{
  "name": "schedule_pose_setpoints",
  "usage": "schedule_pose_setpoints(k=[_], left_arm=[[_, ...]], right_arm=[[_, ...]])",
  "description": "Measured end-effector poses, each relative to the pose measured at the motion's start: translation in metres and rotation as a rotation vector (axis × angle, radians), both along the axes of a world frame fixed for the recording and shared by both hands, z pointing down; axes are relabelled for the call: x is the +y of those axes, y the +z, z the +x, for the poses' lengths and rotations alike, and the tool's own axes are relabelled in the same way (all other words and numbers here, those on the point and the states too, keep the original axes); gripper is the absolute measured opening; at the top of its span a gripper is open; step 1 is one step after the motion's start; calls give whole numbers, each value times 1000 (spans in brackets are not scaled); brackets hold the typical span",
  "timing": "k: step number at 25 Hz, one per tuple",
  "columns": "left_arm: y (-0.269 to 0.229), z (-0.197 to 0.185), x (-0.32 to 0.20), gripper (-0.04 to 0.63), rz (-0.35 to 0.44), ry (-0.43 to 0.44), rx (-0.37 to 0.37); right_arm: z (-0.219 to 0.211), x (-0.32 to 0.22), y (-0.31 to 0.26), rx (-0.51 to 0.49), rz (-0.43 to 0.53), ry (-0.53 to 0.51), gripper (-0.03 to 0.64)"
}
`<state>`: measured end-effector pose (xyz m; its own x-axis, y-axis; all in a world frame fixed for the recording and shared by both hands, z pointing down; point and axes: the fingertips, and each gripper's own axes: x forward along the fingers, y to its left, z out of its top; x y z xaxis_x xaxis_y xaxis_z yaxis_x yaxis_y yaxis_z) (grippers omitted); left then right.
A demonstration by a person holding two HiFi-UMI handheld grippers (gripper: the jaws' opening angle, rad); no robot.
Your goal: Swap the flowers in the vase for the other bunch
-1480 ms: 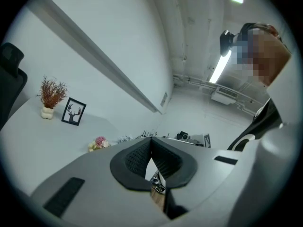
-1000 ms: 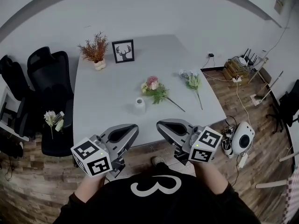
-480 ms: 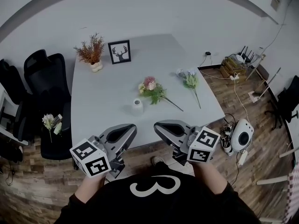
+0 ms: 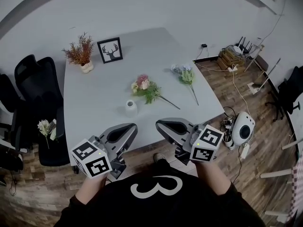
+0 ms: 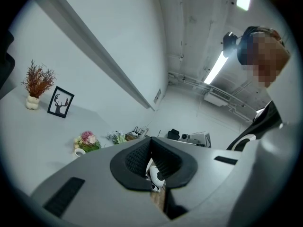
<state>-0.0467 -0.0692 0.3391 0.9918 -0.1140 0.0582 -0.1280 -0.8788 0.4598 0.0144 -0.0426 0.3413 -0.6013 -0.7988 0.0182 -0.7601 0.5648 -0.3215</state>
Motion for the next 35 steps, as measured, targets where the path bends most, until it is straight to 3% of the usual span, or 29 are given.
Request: schedule_pose_setpoints(k=[9,21,30,35], left_arm=[[11,54,-25,11,-31,37,-39],[31,123,-78,11,-84,33,-94],[39,165,-121,11,-88,-10,-141],[48,185,-135,11,-108,-22,-162]], right_arm=[[73,-17,5,-26,-13,73,8],[231,-80,37,-76,-108,311,23],[329,-139,86,-8,-205,456,220],[365,-171,125,94,-307,501,335]])
